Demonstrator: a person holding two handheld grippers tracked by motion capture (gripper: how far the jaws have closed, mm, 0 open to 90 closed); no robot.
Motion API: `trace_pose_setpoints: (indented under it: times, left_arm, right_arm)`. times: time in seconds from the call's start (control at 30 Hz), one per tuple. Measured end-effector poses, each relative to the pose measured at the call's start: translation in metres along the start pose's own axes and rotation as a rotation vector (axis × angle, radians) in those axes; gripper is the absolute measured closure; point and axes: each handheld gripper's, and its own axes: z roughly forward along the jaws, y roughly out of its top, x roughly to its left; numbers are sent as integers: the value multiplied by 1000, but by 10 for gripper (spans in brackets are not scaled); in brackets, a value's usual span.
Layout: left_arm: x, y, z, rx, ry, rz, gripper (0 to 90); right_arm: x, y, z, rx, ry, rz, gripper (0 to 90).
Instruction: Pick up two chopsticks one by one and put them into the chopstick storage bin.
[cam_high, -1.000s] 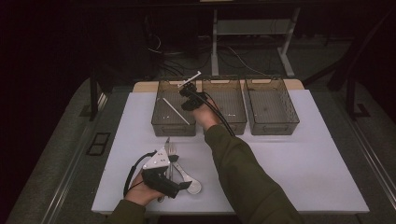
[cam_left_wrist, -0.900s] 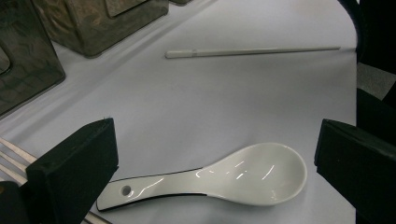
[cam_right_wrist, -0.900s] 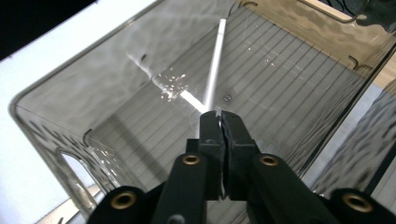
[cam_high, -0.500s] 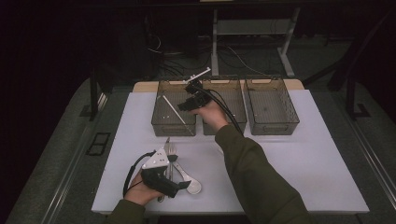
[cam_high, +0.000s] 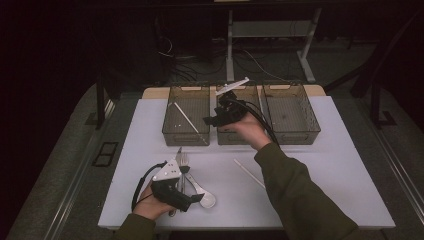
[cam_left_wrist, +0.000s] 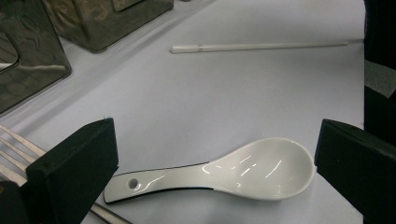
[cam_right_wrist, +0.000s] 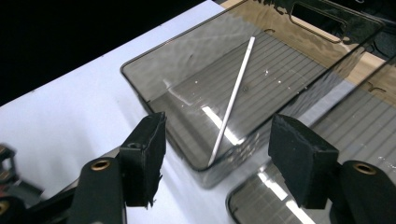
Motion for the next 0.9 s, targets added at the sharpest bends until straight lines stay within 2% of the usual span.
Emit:
trace_pose_setpoints:
  times: [0.3,0.4,0.47,0.53,0.67,0.9]
  left_arm:
    - [0,-1,0,-8,2,-18,0]
    - [0,-1,0,-6,5,-19,0]
    - [1,-1,0,2,6,-13,0]
    - [1,-1,0,1,6,-17,0]
    - [1,-2,0,3,8,-16,0]
    - [2,-2,1,4,11,-16,0]
  right_arm:
    - [1,-26,-34,-51,9,-20,332]
    - [2,-35,-44,-57,17,-39,326]
    - [3,-41,-50,-59,15,-33,326]
    - [3,-47,-56,-63,34,-38,331]
    - [2,-60,-65,-71,24,-47,328]
    - [1,-88,-81,-74,11,-22,346]
